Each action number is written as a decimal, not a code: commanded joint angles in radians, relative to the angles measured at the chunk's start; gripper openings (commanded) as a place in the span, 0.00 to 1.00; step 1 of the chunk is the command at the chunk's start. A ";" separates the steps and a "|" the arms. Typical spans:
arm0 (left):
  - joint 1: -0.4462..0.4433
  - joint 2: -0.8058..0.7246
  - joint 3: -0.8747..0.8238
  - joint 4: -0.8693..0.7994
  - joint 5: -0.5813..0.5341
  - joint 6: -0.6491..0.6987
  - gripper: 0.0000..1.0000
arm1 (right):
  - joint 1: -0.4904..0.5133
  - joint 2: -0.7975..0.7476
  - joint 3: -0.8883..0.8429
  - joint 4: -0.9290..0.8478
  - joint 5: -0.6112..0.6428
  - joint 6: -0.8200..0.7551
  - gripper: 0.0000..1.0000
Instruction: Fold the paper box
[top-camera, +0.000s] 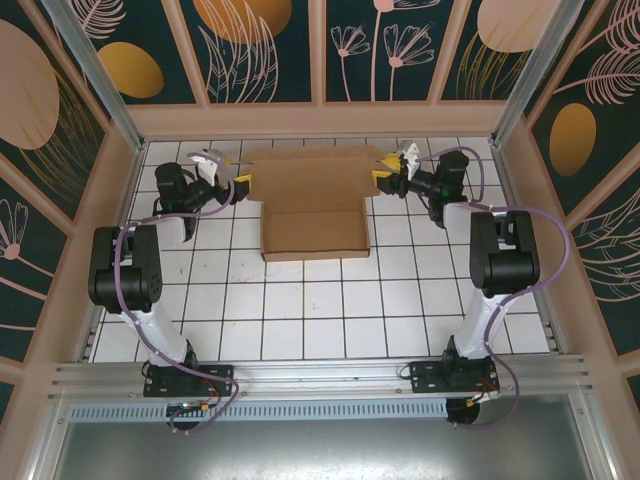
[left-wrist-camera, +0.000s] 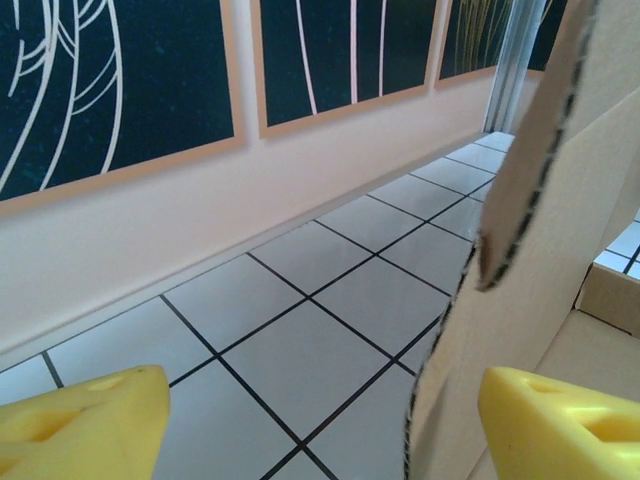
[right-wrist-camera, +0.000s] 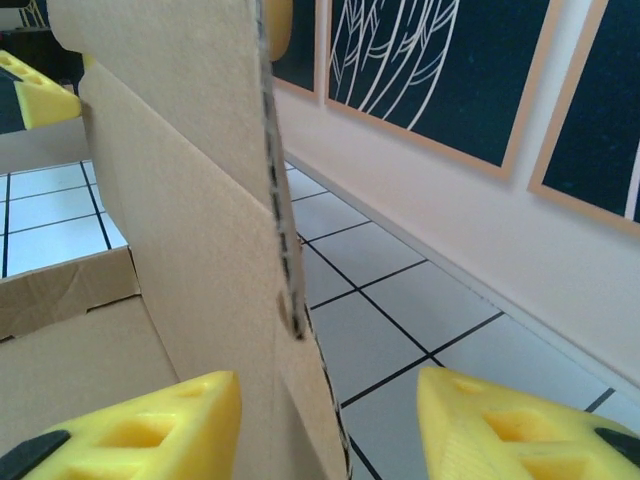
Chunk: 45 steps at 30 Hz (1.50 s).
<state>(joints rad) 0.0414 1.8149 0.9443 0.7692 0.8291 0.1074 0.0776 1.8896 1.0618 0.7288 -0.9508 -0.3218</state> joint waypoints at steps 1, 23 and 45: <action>0.007 0.028 0.081 -0.084 0.072 0.040 0.78 | 0.009 0.030 0.052 -0.110 -0.006 -0.062 0.45; -0.011 0.057 0.238 -0.459 0.108 0.177 0.27 | 0.050 0.027 0.075 -0.208 0.037 -0.112 0.00; -0.265 -0.152 -0.113 0.098 -0.552 -0.320 0.04 | 0.401 -0.090 -0.095 0.077 1.199 0.362 0.00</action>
<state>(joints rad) -0.1761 1.7039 0.8558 0.7101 0.3214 -0.1501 0.4278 1.8256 1.0031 0.6777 0.0643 -0.0856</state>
